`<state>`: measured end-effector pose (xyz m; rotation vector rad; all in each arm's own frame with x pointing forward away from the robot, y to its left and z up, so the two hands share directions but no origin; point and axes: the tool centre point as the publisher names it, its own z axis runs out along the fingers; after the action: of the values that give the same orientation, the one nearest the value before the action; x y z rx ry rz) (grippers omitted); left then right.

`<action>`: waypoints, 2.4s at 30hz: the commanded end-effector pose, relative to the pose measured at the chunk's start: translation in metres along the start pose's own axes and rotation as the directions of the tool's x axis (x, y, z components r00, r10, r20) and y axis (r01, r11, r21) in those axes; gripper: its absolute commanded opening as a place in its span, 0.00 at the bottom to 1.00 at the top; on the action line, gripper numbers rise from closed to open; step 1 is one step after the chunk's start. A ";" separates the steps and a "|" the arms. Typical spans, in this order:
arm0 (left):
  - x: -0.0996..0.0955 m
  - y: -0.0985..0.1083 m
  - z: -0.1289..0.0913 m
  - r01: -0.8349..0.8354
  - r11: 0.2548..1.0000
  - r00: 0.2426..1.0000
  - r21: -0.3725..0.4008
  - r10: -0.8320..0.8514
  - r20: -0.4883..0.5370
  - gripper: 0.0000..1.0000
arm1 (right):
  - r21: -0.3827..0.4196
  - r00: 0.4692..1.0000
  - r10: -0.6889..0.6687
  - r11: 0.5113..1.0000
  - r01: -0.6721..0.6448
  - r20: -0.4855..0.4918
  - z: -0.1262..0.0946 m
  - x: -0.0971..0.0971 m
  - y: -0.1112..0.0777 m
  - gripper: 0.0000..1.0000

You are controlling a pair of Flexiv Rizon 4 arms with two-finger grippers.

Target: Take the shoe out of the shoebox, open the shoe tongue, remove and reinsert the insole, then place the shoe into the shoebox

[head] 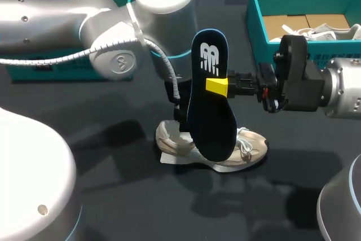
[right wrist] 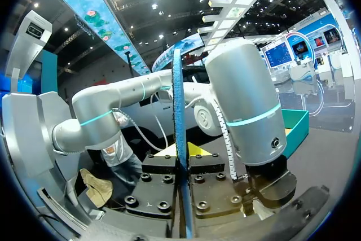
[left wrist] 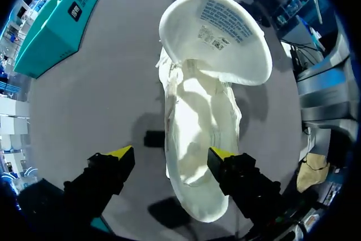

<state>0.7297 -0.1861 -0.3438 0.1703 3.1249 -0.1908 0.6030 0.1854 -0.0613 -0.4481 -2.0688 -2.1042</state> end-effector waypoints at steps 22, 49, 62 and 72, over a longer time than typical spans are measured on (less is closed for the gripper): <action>0.000 -0.019 0.045 0.057 0.998 0.998 -0.019 -0.057 -0.007 0.33 | -0.001 1.000 0.001 1.000 -0.001 0.007 0.003 0.002 0.001 0.00; 0.009 -0.006 -0.006 -0.218 0.976 0.959 0.026 0.219 -0.180 0.00 | -0.001 1.000 0.001 1.000 -0.001 0.007 0.003 0.002 0.001 0.00; 0.021 0.009 -0.024 -0.538 0.839 0.826 0.081 0.544 -0.145 0.00 | -0.001 1.000 0.001 1.000 -0.001 0.007 0.003 0.002 0.001 0.00; 0.017 0.009 -0.031 -0.618 0.782 0.770 0.088 0.624 -0.137 0.00 | -0.001 1.000 0.001 1.000 -0.001 0.007 0.003 0.002 0.001 0.00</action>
<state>0.7109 -0.1729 -0.3214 1.2000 3.0173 -0.2326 0.6030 0.1853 -0.0615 -0.4479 -2.0686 -2.1045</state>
